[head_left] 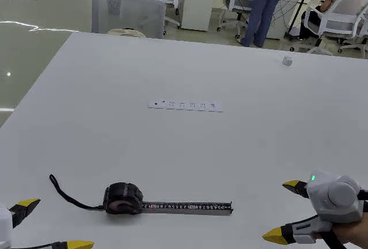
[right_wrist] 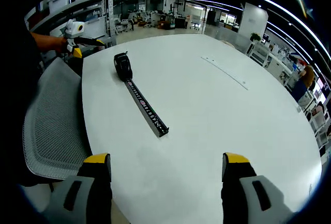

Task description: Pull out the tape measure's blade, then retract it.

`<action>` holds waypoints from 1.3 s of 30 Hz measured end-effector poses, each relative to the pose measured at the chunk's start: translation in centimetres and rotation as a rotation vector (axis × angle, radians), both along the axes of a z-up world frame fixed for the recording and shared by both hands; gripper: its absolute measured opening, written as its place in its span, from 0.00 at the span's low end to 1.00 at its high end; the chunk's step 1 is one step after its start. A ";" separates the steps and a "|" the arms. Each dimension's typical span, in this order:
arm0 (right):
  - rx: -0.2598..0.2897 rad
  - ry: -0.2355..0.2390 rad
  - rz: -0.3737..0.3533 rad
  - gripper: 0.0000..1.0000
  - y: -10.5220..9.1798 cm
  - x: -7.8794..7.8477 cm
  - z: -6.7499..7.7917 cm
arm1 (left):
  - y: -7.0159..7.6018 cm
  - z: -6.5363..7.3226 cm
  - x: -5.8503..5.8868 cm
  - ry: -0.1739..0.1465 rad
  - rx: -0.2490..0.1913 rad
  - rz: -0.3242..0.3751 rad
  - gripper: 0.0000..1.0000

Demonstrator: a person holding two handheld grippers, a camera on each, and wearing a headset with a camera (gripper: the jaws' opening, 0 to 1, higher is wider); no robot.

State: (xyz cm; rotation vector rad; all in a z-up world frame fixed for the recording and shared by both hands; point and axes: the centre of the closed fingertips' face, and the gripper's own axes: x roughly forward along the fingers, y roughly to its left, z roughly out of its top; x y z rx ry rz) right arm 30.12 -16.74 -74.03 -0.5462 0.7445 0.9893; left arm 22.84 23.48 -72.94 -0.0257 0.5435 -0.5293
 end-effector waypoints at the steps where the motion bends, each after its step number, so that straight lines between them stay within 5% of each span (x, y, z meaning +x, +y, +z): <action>1: -0.003 0.004 0.011 0.91 0.2 0.1 -0.1 | -0.1 0.0 0.0 -0.001 -0.001 -0.001 1.00; 10: -0.049 0.004 0.170 0.89 2.2 1.2 0.0 | -1.1 0.3 -0.3 -0.005 -0.010 -0.014 1.00; 13: -0.105 -0.004 0.211 0.86 2.0 1.8 -0.2 | -1.4 0.3 -0.4 -0.006 -0.014 -0.015 1.00; 23: -0.145 0.056 0.281 0.82 3.2 2.2 -1.1 | -1.8 0.2 -0.4 -0.012 0.001 0.005 1.00; 29: -0.183 0.094 0.354 0.75 4.4 2.0 -2.4 | -2.1 0.3 0.3 -0.020 0.022 0.041 1.00; 33: -0.213 0.116 0.412 0.70 5.1 1.9 -3.3 | -2.2 1.2 1.2 -0.058 -0.017 0.087 1.00; 39: -0.244 0.140 0.466 0.64 6.1 2.1 -4.5 | -2.5 1.1 2.1 -0.057 -0.026 0.092 1.00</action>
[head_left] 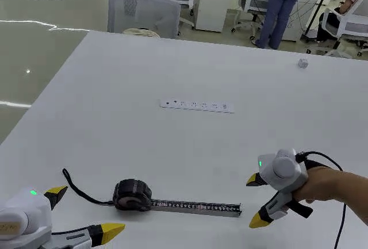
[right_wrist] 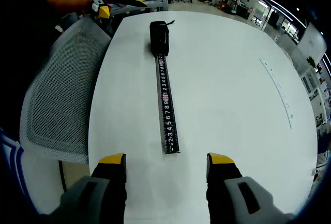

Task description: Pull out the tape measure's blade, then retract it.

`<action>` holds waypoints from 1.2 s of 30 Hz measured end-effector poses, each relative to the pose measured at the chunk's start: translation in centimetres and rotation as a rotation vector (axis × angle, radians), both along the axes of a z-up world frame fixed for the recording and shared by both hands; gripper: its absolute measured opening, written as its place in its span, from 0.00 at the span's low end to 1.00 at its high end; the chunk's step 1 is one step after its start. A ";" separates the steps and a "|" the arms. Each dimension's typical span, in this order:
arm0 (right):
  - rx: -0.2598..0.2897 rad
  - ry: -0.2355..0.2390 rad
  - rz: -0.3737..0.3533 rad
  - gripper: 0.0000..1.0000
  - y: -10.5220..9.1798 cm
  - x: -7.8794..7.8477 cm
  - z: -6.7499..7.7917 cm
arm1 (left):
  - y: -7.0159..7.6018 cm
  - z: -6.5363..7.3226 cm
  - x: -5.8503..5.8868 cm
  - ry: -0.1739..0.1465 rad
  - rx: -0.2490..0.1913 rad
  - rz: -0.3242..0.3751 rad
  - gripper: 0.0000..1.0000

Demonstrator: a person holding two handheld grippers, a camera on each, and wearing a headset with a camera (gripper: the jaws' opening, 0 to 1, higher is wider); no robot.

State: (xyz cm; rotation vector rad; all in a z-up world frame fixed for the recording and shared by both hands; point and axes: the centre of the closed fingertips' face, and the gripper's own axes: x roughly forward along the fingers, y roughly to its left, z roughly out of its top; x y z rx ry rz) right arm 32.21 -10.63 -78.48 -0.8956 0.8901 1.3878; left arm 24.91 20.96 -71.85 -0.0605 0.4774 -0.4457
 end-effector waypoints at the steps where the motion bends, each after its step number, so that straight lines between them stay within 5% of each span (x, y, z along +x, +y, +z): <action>1: -0.005 0.004 0.005 0.63 0.0 0.0 -0.2 | 0.0 0.0 0.1 -0.001 -0.002 -0.001 1.00; 10: -0.049 0.042 0.032 0.56 0.4 0.2 -2.7 | -0.2 -1.5 -0.1 0.022 0.003 0.028 1.00; 12: -0.053 0.047 0.039 0.54 0.6 0.2 -3.1 | 0.1 -2.1 -0.3 0.049 0.061 0.024 1.00; 14: -0.063 0.056 0.053 0.52 0.7 -0.1 -3.5 | 0.0 -1.6 0.1 0.023 0.049 0.029 1.00; 17: -0.073 0.063 0.061 0.45 0.6 -0.1 -4.0 | 0.3 -1.3 0.4 0.028 0.018 0.053 1.00; 36: -0.097 0.021 0.100 0.21 0.9 0.5 -5.1 | -1.1 -1.4 0.1 0.038 0.012 0.042 1.00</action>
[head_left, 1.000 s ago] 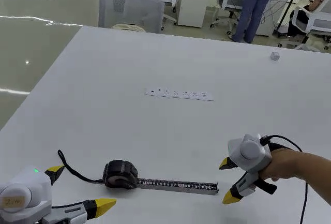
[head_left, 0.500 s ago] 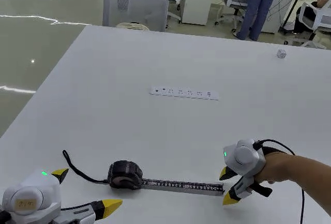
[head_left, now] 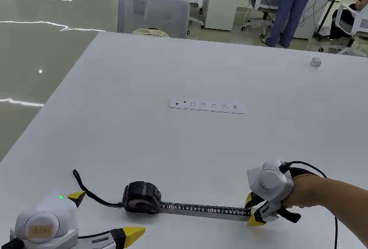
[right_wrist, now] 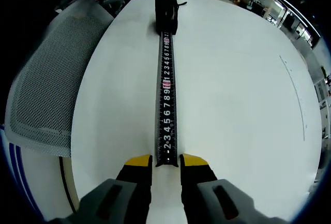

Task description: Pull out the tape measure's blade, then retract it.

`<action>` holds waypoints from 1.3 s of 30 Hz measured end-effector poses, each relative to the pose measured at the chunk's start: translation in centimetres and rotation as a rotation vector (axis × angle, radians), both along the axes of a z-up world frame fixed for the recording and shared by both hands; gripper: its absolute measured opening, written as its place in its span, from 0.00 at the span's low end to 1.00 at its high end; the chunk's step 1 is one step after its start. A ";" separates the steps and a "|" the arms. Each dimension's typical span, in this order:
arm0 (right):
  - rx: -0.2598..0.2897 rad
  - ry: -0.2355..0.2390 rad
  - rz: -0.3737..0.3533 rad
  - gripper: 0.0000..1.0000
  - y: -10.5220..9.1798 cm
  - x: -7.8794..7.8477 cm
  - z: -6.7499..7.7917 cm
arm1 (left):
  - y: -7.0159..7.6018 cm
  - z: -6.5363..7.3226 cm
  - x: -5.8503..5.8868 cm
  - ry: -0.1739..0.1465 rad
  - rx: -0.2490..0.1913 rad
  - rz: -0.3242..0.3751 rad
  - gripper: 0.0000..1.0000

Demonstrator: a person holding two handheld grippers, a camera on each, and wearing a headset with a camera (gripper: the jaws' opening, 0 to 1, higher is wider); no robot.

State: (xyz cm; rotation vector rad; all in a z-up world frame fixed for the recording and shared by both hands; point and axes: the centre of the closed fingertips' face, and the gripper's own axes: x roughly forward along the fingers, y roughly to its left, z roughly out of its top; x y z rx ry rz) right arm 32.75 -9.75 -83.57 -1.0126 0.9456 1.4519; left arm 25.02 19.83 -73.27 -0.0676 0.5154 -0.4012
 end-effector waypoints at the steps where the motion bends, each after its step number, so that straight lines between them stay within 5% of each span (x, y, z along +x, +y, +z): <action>1: -0.006 -0.007 0.004 0.18 -0.1 0.1 -0.1 | 0.0 0.1 0.0 0.001 -0.002 0.004 1.00; 23: -0.059 0.005 -0.059 0.15 -0.2 0.3 -0.2 | -0.5 -0.1 2.3 -0.001 -0.033 0.083 1.00; 28: -0.072 0.006 -0.066 0.15 -0.2 0.3 -0.2 | -0.4 -1.2 2.8 0.014 -0.019 0.148 1.00; 30: -0.076 0.009 -0.068 0.15 -0.2 0.3 -0.3 | 0.5 -1.2 3.1 -0.006 0.001 0.219 1.00; 32: -0.083 0.012 -0.085 0.15 -0.2 0.3 -0.2 | -0.1 -1.7 2.9 0.016 -0.007 0.217 1.00; 39: -0.112 0.014 -0.101 0.15 -0.1 0.4 -0.3 | -1.8 -2.1 3.2 0.012 0.016 0.219 1.00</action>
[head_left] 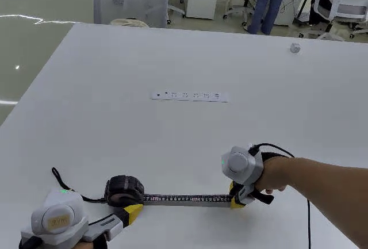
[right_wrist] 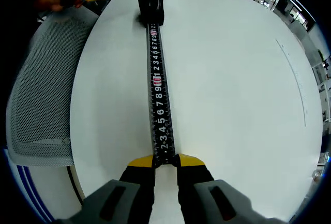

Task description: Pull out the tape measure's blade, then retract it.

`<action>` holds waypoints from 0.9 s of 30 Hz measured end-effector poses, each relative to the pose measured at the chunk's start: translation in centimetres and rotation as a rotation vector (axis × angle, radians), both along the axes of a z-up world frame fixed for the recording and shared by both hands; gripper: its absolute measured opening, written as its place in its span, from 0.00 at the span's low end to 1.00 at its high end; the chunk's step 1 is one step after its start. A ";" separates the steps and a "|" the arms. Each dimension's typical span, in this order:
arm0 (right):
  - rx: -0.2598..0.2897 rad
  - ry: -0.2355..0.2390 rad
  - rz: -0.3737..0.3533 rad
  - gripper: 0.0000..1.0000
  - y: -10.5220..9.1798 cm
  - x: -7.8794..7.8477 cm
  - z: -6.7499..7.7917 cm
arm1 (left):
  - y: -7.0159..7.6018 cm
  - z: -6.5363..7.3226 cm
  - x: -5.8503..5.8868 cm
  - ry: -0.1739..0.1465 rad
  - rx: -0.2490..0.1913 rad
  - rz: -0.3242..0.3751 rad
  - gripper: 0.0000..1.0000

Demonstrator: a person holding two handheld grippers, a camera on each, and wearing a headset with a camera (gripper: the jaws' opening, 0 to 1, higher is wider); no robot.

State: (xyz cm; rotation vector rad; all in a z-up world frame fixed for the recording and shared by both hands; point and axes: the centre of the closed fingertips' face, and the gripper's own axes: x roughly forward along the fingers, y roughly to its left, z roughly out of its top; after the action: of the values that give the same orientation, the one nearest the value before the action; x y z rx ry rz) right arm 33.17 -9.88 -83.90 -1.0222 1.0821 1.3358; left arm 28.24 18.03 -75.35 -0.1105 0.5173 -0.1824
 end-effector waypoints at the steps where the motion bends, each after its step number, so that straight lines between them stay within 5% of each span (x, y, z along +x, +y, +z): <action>1: -0.005 0.000 0.002 0.15 0.0 0.0 0.0 | -0.2 -0.1 0.1 0.003 -0.004 0.001 1.00; 14: -0.013 -0.007 -0.023 0.15 0.0 -0.1 0.1 | -0.7 -0.7 2.5 0.012 -0.015 0.048 0.96; 27: -0.043 -0.003 -0.025 0.15 0.0 0.0 0.0 | -0.9 -3.9 3.9 0.115 0.017 0.079 0.88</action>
State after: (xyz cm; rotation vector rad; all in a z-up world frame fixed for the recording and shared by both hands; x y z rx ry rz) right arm 33.16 -9.91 -83.87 -1.0380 1.1222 1.2957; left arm 32.14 17.09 -79.26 -0.1247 0.6275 -0.0945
